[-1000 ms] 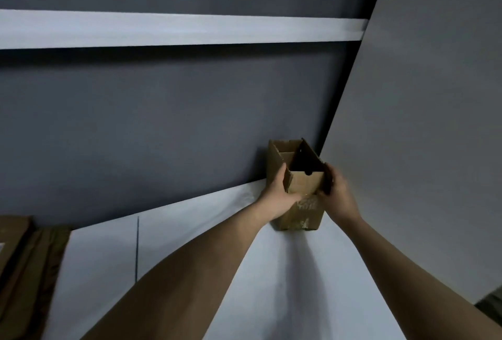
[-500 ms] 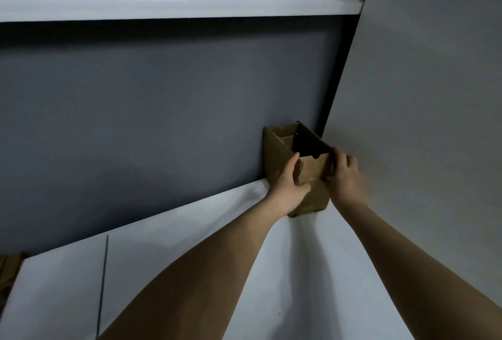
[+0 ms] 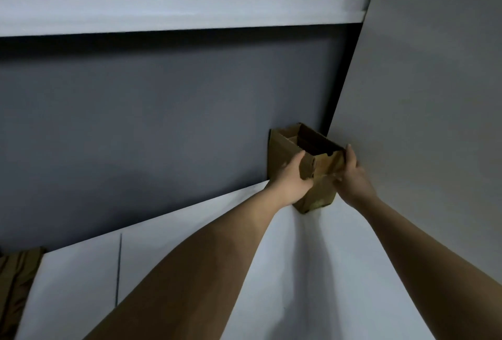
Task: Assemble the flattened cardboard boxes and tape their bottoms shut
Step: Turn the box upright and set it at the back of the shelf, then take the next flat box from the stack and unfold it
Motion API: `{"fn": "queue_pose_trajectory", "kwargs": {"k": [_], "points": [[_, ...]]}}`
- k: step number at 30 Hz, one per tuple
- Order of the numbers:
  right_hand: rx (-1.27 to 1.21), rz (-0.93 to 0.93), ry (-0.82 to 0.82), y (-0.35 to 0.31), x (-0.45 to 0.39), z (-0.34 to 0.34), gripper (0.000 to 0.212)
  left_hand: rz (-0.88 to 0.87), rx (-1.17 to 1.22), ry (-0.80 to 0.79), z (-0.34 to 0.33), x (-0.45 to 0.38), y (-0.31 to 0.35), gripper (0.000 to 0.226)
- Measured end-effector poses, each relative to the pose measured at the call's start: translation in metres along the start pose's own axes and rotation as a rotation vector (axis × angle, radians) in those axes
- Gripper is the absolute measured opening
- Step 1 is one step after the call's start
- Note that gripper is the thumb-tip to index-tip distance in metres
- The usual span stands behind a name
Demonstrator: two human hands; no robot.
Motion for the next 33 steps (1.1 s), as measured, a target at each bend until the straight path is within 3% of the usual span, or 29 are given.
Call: {"fn": "queue_pose_trajectory", "kwargs": {"k": [3, 8, 14, 24, 29, 33], "points": [[0.118, 0.004, 0.100, -0.024, 0.019, 0.029, 0.062, 0.019, -0.244, 0.147, 0.038, 0.030, 0.004, 0.056], [0.272, 0.163, 0.088, -0.114, 0.080, 0.058, 0.030, 0.049, -0.737, 0.479, 0.115, 0.133, 0.027, 0.026], [0.293, 0.370, 0.014, -0.239, 0.179, 0.052, 0.024, 0.099, -1.133, 0.563, 0.185, 0.271, 0.025, 0.028], [0.266, 0.652, -0.235, -0.415, 0.318, -0.033, 0.035, 0.439, -1.110, 0.695, 0.317, 0.466, -0.067, 0.034], [0.265, 0.712, -0.370, -0.464, 0.361, -0.100, 0.036, 0.568, -0.887, 0.750, 0.367, 0.529, -0.144, 0.036], [0.272, 0.698, -0.522, -0.487, 0.377, -0.170, 0.040, 0.626, -0.634, 0.805, 0.394, 0.552, -0.216, 0.053]]}}
Point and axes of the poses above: each hand's wrist, its own x-axis away from the middle knuckle, its own z-axis out of the back of the hand, y = z × x, the point moved 7 cm from there along -x, towards the middle knuckle, and after that the axes turned 4 degrees about z, right-handed, at the moved point
